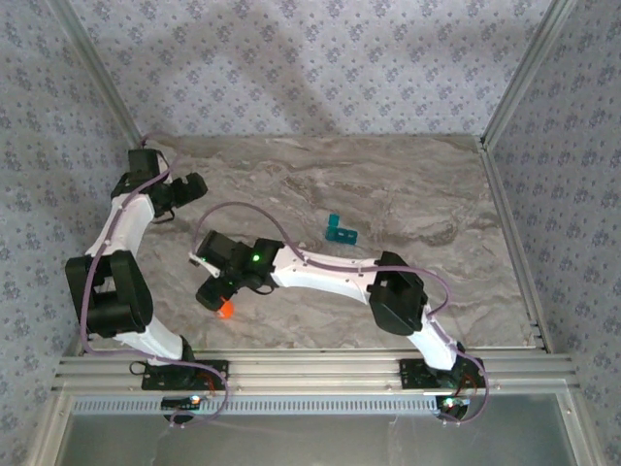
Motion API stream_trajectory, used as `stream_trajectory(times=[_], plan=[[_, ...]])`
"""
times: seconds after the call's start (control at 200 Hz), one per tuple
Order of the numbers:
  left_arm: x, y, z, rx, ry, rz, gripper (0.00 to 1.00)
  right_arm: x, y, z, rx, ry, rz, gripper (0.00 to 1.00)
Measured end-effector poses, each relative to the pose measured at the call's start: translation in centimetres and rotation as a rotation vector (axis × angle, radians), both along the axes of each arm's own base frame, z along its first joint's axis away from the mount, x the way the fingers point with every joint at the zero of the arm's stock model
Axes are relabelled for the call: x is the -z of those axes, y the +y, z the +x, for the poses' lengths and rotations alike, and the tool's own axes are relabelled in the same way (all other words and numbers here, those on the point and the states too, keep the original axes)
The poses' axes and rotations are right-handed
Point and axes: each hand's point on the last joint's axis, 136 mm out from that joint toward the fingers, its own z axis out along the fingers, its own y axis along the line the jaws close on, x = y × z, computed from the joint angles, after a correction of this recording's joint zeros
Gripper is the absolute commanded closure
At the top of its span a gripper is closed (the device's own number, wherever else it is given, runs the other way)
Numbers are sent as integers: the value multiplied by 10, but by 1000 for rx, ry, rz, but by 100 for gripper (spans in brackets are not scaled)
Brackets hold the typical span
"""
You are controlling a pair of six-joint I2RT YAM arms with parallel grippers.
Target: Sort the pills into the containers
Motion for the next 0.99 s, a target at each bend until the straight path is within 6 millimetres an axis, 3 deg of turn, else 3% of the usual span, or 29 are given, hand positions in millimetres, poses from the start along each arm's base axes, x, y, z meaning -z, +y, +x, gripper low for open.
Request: stream_trajectory(times=[0.305,0.5,0.6,0.685,0.815,0.995], plan=[[6,1,1,3,14,-9,2,13,14,0,-8,8,-5,16],[7,0,1,6,17,-13,2,40,12,-1,-7,31,-57,17],[7,-1,1,10,16,-18,2,42,12,-2,-8,37,-64,19],[7,-2,1,13,17,-21,2,42,12,-3,-8,44,-61,27],[7,-3,1,15,16,-24,2,42,12,-5,-5,57,-60,49],[7,-4,1,19,15,-30,2,40,10,-5,-5,52,-45,55]])
